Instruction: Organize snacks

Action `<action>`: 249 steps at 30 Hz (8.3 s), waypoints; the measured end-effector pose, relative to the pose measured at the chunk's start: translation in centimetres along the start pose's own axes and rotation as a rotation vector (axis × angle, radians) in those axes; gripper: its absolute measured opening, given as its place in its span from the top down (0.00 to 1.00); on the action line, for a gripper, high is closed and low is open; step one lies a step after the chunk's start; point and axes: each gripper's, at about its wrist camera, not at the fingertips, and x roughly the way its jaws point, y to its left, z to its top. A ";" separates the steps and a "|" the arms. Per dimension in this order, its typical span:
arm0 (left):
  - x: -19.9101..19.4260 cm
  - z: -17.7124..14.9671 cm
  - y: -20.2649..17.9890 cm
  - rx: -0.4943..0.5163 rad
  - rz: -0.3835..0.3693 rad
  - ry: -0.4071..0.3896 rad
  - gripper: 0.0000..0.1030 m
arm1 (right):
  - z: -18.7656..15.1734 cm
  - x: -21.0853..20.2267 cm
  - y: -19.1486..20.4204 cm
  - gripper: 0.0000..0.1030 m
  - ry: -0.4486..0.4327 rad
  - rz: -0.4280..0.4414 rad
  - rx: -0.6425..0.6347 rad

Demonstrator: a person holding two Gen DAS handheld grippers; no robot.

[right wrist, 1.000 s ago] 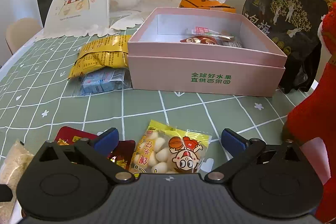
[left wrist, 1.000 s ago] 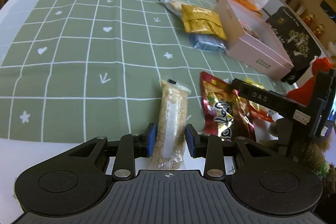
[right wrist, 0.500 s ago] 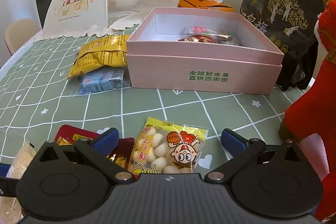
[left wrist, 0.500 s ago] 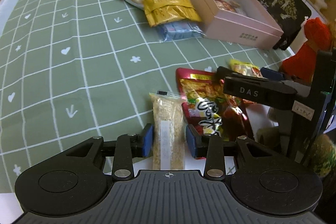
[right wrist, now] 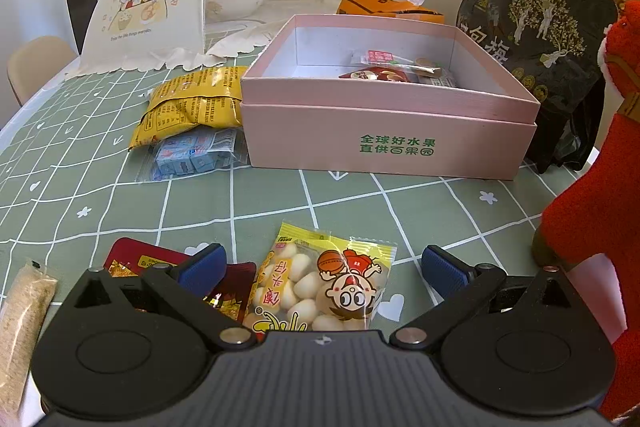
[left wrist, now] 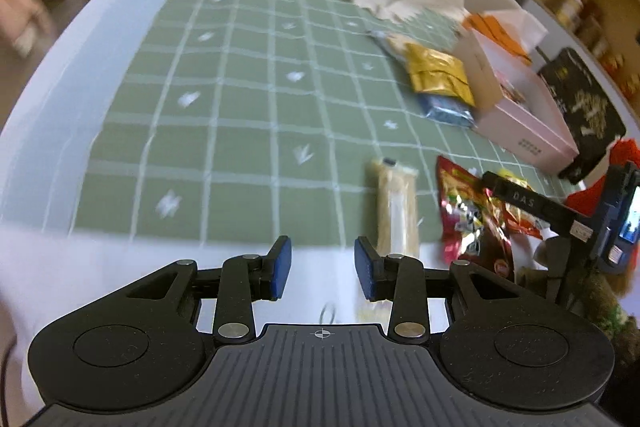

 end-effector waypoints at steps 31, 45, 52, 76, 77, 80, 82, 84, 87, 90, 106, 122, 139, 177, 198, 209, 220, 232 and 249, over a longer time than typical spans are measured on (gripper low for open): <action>0.3 -0.7 -8.6 0.277 -0.067 0.025 0.62 | -0.2 -0.3 0.3 0.00 0.016 -0.021 0.023; 7.5 4.0 -9.7 0.507 -0.117 0.132 0.70 | 0.2 -1.2 -0.7 0.17 0.072 0.055 -0.048; 7.1 6.0 -9.6 0.472 -0.153 0.112 0.72 | 3.0 -2.2 -1.4 0.50 0.042 0.088 -0.035; 8.1 5.1 -11.6 0.661 0.010 0.239 0.66 | -1.1 -3.4 -1.3 0.27 0.059 -0.039 0.087; 8.4 5.0 -11.5 0.659 0.009 0.235 0.63 | -1.1 -3.2 -1.0 0.25 0.064 -0.049 0.069; 9.7 5.1 -10.4 0.615 0.007 0.243 0.57 | -1.0 -3.0 -0.4 0.16 0.079 -0.067 0.043; 9.7 5.2 -9.8 0.595 -0.024 0.226 0.58 | -0.9 -3.0 -0.5 0.15 0.096 -0.065 0.052; 9.7 5.1 -9.7 0.616 -0.049 0.201 0.59 | -0.7 -3.1 -0.8 0.14 0.124 -0.061 0.080; 9.6 4.5 -9.7 0.639 -0.061 0.171 0.57 | -0.8 -3.3 -1.2 0.14 0.142 -0.060 0.082; 9.3 3.9 -9.5 0.610 -0.050 0.131 0.57 | -0.9 -3.2 -1.3 0.13 0.136 -0.059 0.066; 5.6 14.9 -17.9 0.499 -0.437 -0.096 0.68 | 1.9 -7.7 -2.0 0.32 0.034 -0.089 0.034; 11.2 18.4 -15.0 0.344 -0.396 0.020 0.67 | 6.1 -10.4 -4.5 0.54 -0.039 -0.052 0.111; 10.7 10.6 -10.5 0.359 -0.257 0.182 0.67 | 8.7 -2.5 -3.3 0.29 0.217 0.026 0.185; 15.0 19.3 -12.8 0.366 -0.333 -0.016 0.67 | 8.0 -3.9 -2.3 0.19 0.109 0.024 0.036; 14.5 13.6 -10.6 0.641 -0.291 0.187 0.65 | -0.5 -3.5 -0.2 0.18 0.248 0.050 0.040; 14.2 17.4 -9.0 0.288 -0.269 0.111 0.61 | -1.0 -3.6 -0.2 0.17 0.235 0.020 0.040; 17.6 23.2 -14.9 0.321 -0.272 -0.089 0.61 | -1.9 -4.3 -0.6 0.13 0.226 -0.020 0.054; 21.8 21.9 -14.1 0.522 -0.288 0.187 0.73 | -2.2 -4.2 -1.0 0.03 0.250 -0.033 0.050; 20.5 27.0 -8.4 0.247 -0.078 -0.029 0.73 | -1.0 -1.8 0.2 0.00 0.162 -0.060 0.076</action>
